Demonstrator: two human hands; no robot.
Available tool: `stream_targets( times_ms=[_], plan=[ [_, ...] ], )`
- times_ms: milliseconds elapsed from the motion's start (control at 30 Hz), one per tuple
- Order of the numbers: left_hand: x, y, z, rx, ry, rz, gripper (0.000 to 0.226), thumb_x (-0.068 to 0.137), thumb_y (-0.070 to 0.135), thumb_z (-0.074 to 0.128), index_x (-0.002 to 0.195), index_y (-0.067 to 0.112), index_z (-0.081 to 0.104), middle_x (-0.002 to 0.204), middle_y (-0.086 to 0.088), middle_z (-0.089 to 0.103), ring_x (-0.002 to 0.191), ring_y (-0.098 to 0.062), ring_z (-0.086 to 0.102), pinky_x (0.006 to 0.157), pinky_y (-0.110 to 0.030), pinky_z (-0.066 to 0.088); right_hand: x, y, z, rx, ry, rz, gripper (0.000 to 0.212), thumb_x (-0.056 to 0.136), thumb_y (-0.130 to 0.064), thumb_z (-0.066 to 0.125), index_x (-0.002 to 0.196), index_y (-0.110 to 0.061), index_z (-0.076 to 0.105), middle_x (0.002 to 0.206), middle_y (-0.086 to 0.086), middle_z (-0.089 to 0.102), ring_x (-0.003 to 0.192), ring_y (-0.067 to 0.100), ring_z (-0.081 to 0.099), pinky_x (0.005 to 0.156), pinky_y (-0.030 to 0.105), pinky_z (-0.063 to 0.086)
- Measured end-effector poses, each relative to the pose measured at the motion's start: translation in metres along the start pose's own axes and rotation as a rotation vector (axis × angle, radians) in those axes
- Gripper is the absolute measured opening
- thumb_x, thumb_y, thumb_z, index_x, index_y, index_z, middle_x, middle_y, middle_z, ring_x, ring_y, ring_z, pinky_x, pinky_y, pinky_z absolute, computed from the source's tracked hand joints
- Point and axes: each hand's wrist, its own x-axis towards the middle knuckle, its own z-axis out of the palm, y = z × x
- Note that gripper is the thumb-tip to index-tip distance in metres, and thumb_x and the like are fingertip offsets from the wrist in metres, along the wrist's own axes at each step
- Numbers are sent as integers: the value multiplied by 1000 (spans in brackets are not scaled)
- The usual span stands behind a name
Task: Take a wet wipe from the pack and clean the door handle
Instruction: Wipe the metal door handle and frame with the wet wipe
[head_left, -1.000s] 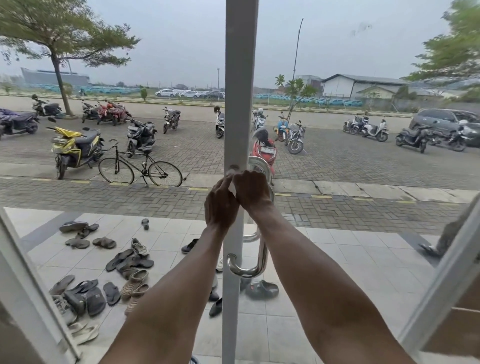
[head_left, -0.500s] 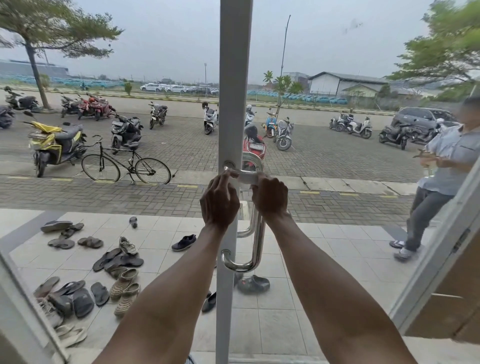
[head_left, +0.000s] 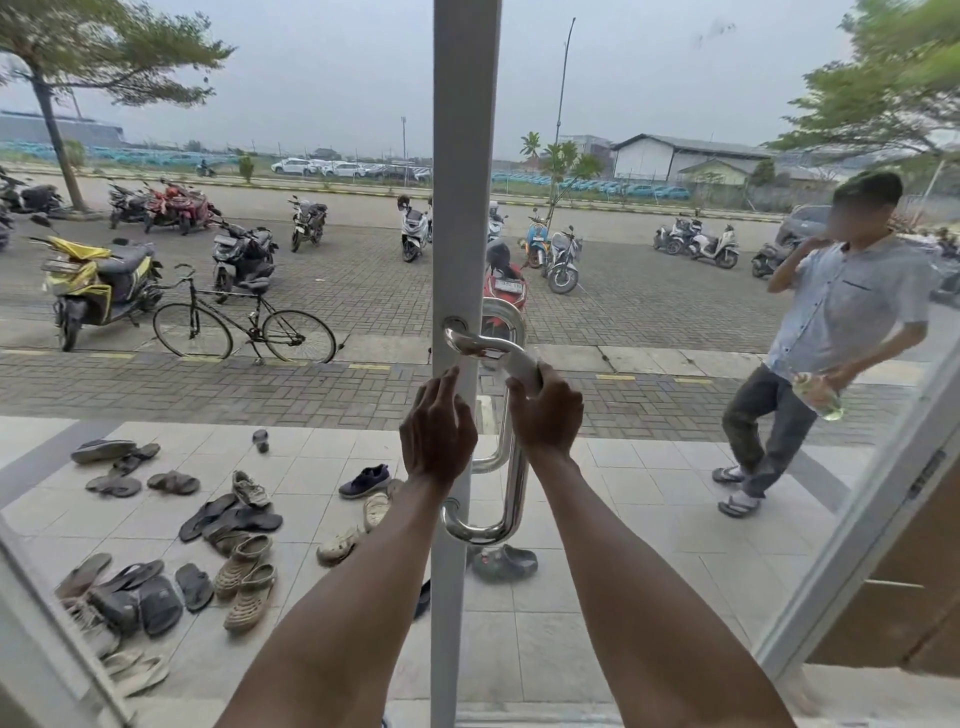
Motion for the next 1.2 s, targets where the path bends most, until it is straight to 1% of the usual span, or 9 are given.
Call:
stream_targets(
  times_ms=[133,300,400,500,633,867,967,1067,1200],
  plan=[
    [-10,-3,12,16,-37,-3,40,84,2,56,123,6,59,119,-12,67,104,-29,65,74,-34,54,-5,9,6,36,27,21,33,80,-36,69,98,-8,70,86,10,74,75,29,70,67,35,56],
    [-19,-13,27,51,-104,-3,43,85,3,50,127,6,57,130,-11,62,116,-29,60,84,-39,54,-13,21,14,62,29,55,35,79,-38,70,99,-9,70,84,10,74,72,29,69,65,33,54],
    [-23,-19,31,90,-145,24,48,81,-2,49,128,5,55,134,-12,59,119,-30,58,85,-42,56,-22,28,16,64,44,45,31,78,-37,72,91,-9,70,78,10,73,68,30,67,59,27,46],
    [-27,-25,34,126,-186,73,52,78,-7,47,128,4,54,134,-14,57,119,-32,58,84,-42,57,-30,36,20,69,46,48,28,78,-35,73,85,-9,67,74,12,72,66,33,65,56,27,39],
    [-31,-33,40,151,-222,53,56,77,-7,49,131,4,52,138,-14,54,123,-31,55,90,-42,54,-38,47,29,88,43,64,31,80,-37,71,93,-8,69,78,12,73,68,33,67,59,32,50],
    [-37,-48,51,162,-280,35,55,80,-6,46,135,3,50,146,-15,46,132,-32,46,98,-46,49,-58,71,45,113,53,57,40,83,-41,68,104,-8,69,82,12,74,71,33,68,59,31,50],
    [-40,-54,56,192,-330,39,55,82,-3,46,137,5,48,150,-13,40,134,-32,43,96,-46,50,-70,82,52,129,54,85,39,82,-40,69,107,-10,68,84,9,75,72,29,69,61,29,51],
    [-42,-61,60,240,-387,88,60,79,-2,49,138,9,46,153,-11,36,131,-34,47,89,-46,52,-82,91,59,133,34,114,37,83,-37,72,107,-8,69,84,10,75,72,30,70,63,36,56],
    [-42,-71,67,276,-467,210,68,74,-3,51,140,9,43,153,-13,34,136,-32,41,95,-46,50,-96,101,67,100,15,181,33,79,-32,76,100,-7,70,83,12,74,72,31,69,63,34,54]
  ],
)
